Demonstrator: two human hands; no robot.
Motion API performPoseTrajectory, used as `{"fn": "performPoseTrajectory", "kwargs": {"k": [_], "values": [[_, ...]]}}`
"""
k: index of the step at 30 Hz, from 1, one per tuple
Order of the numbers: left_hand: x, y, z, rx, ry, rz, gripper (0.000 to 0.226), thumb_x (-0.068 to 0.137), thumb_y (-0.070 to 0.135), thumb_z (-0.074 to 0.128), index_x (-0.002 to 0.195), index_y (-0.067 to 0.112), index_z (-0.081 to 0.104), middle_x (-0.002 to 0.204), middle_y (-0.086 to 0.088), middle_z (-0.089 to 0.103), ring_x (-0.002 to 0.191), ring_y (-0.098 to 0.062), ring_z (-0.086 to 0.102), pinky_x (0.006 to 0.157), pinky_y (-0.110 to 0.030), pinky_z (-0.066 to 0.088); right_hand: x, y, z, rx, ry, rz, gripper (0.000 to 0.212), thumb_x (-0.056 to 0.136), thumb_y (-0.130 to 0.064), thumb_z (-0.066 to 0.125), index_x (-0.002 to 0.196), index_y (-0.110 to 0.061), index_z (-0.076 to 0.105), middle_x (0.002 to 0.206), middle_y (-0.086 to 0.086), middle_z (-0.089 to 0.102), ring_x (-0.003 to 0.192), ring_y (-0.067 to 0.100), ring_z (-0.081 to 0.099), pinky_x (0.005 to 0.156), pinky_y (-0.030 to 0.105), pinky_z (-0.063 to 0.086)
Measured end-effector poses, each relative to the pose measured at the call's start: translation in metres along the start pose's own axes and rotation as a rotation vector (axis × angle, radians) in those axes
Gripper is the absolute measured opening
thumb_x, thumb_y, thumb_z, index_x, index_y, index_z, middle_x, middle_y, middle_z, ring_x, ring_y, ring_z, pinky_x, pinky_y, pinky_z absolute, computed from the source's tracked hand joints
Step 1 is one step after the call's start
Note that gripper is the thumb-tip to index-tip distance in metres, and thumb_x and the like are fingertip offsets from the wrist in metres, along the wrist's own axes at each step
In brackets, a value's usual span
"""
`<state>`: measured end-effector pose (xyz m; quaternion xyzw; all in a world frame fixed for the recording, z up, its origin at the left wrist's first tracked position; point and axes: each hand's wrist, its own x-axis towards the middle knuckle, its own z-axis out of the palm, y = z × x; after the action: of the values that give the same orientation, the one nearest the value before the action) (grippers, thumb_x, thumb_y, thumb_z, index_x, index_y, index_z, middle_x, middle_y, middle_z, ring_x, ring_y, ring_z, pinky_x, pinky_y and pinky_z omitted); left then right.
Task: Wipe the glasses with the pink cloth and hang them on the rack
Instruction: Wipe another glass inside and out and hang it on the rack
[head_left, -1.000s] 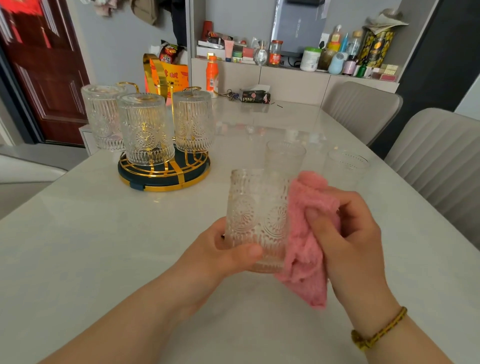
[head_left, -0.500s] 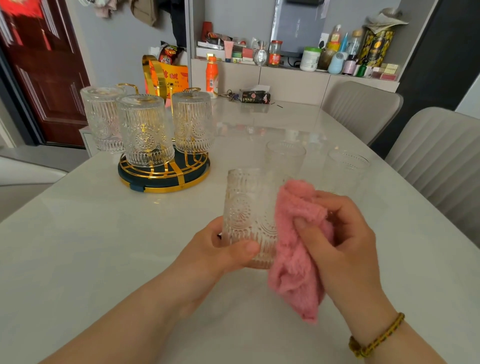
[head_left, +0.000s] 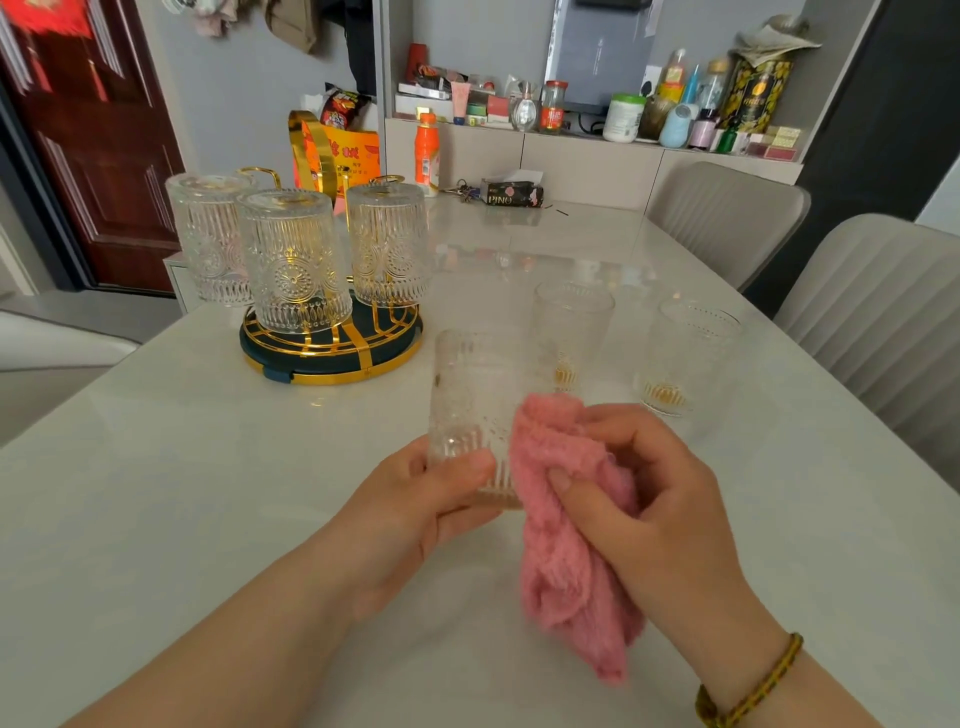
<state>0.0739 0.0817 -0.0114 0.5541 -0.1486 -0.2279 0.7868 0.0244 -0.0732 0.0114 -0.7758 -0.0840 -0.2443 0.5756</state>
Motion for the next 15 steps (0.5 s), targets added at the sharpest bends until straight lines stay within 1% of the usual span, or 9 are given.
{"fn": "performPoseTrajectory", "kwargs": {"k": [1, 2, 4, 6, 8, 10, 11, 13, 15], "values": [[-0.001, 0.0, 0.002, 0.01, -0.031, -0.005, 0.071, 0.038, 0.042, 0.087, 0.1, 0.013, 0.067, 0.1, -0.008, 0.072, 0.089, -0.019, 0.07, 0.072, -0.023, 0.055, 0.001, -0.001, -0.001, -0.001, 0.04, -0.04, 0.015, 0.06, -0.037, 0.063, 0.074, -0.035, 0.059, 0.09, -0.021, 0.062, 0.08, -0.002, 0.06, 0.067, 0.008, 0.045], [-0.002, 0.0, 0.004, 0.013, -0.052, -0.011, 0.079, 0.035, 0.045, 0.088, 0.102, 0.012, 0.065, 0.102, -0.009, 0.072, 0.09, -0.021, 0.069, 0.072, -0.023, 0.055, 0.002, -0.002, -0.003, 0.006, 0.089, -0.052, 0.014, 0.062, -0.035, 0.064, 0.074, -0.035, 0.058, 0.089, -0.025, 0.062, 0.081, -0.004, 0.06, 0.067, 0.007, 0.045], [-0.004, 0.0, 0.006, 0.007, -0.075, -0.018, 0.092, 0.032, 0.049, 0.088, 0.109, 0.007, 0.06, 0.106, -0.011, 0.07, 0.094, -0.023, 0.068, 0.073, -0.024, 0.055, 0.006, -0.001, -0.008, 0.07, 0.197, 0.007, 0.018, 0.071, -0.019, 0.07, 0.076, -0.03, 0.057, 0.079, -0.026, 0.064, 0.071, -0.006, 0.059, 0.061, 0.007, 0.046], [-0.005, 0.0, 0.006, -0.007, -0.1, -0.01, 0.094, 0.034, 0.051, 0.087, 0.112, 0.007, 0.059, 0.108, -0.011, 0.07, 0.098, -0.023, 0.067, 0.074, -0.025, 0.055, 0.01, 0.002, -0.009, 0.176, 0.231, 0.135, 0.018, 0.078, -0.007, 0.065, 0.075, -0.023, 0.056, 0.065, -0.019, 0.064, 0.06, -0.003, 0.057, 0.055, 0.013, 0.048], [-0.005, 0.001, 0.006, -0.055, -0.124, 0.012, 0.084, 0.036, 0.053, 0.086, 0.107, 0.012, 0.067, 0.109, -0.009, 0.07, 0.098, -0.022, 0.067, 0.075, -0.025, 0.055, 0.012, 0.006, -0.007, 0.299, 0.169, 0.268, 0.012, 0.078, -0.008, 0.06, 0.072, -0.018, 0.057, 0.062, -0.012, 0.063, 0.063, 0.004, 0.057, 0.061, 0.023, 0.049], [-0.005, 0.002, 0.003, -0.122, -0.114, 0.026, 0.072, 0.033, 0.054, 0.086, 0.095, 0.019, 0.074, 0.106, -0.007, 0.071, 0.096, -0.019, 0.068, 0.075, -0.023, 0.055, 0.01, 0.01, -0.003, 0.395, 0.086, 0.364, 0.005, 0.075, -0.012, 0.06, 0.073, -0.017, 0.061, 0.068, -0.007, 0.064, 0.069, 0.011, 0.059, 0.066, 0.028, 0.049], [-0.005, 0.003, 0.002, -0.111, -0.104, 0.038, 0.069, 0.032, 0.057, 0.085, 0.092, 0.024, 0.075, 0.104, -0.004, 0.072, 0.096, -0.016, 0.068, 0.074, -0.021, 0.054, 0.009, 0.01, -0.002, 0.419, 0.064, 0.385, 0.003, 0.071, -0.015, 0.062, 0.072, -0.017, 0.063, 0.068, -0.006, 0.065, 0.07, 0.013, 0.059, 0.066, 0.027, 0.05], [-0.005, 0.004, 0.0, -0.024, -0.098, 0.045, 0.069, 0.031, 0.065, 0.08, 0.09, 0.029, 0.075, 0.103, 0.002, 0.072, 0.097, -0.01, 0.067, 0.074, -0.016, 0.052, 0.007, 0.01, -0.001, 0.437, 0.066, 0.394, 0.013, 0.059, -0.023, 0.062, 0.07, -0.018, 0.065, 0.067, -0.006, 0.066, 0.068, 0.012, 0.06, 0.063, 0.023, 0.051], [-0.006, 0.005, 0.0, 0.037, -0.08, 0.035, 0.081, 0.033, 0.068, 0.077, 0.098, 0.021, 0.073, 0.106, 0.002, 0.071, 0.1, -0.011, 0.066, 0.077, -0.016, 0.052, 0.007, 0.009, -0.002, 0.423, 0.096, 0.372, 0.016, 0.054, -0.027, 0.061, 0.067, -0.018, 0.065, 0.064, -0.007, 0.065, 0.066, 0.01, 0.059, 0.059, 0.021, 0.05]]}}
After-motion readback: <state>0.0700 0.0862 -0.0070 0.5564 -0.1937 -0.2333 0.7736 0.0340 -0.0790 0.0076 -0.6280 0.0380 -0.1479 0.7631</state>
